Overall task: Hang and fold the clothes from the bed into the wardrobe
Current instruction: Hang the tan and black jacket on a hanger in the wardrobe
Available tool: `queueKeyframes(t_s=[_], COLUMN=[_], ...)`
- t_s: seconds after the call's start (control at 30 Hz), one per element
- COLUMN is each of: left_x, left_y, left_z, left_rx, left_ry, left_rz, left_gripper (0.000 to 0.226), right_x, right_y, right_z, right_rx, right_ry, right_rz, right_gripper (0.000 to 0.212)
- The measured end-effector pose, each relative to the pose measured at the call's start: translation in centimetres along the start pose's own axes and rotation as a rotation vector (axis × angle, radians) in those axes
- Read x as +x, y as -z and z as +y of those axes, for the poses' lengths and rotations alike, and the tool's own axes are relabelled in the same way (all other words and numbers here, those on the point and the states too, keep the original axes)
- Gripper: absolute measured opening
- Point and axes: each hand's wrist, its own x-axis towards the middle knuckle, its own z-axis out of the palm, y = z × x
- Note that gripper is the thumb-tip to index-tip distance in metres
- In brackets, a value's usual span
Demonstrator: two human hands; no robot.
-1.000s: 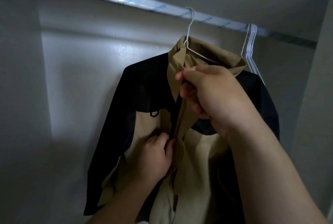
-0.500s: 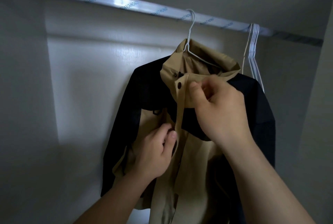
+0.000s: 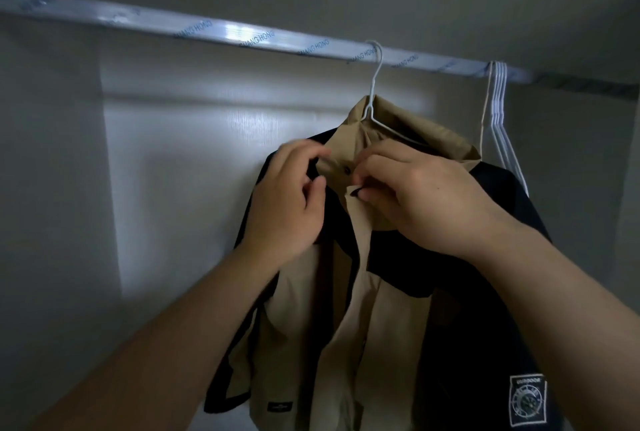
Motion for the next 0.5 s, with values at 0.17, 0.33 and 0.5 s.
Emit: queueKeyframes(t_s=[0.17,0.33,0.5], left_x=[5.0,7.2,6.7], left_y=[1.3,2.1,1.7], left_z=[-0.6,-0.5,0.5], left_rx=[0.228,0.123,-0.137], left_ry=[-0.235,-0.217,-0.052], left_rz=[-0.388,-0.512,-0.507], left_gripper=[0.040,0.007,0.008], right_x=[0.6,0.3,-0.5], right_y=[0.2,-0.5,-1.3], right_z=[-0.1,0.3,1.7], right_rx=[-0.140,-0.262,-0.225], right_ry=[0.053,-0.018,-0.042], right_rz=[0.047,0.117,0.217], right_gripper=[0.018,0.022,0.020])
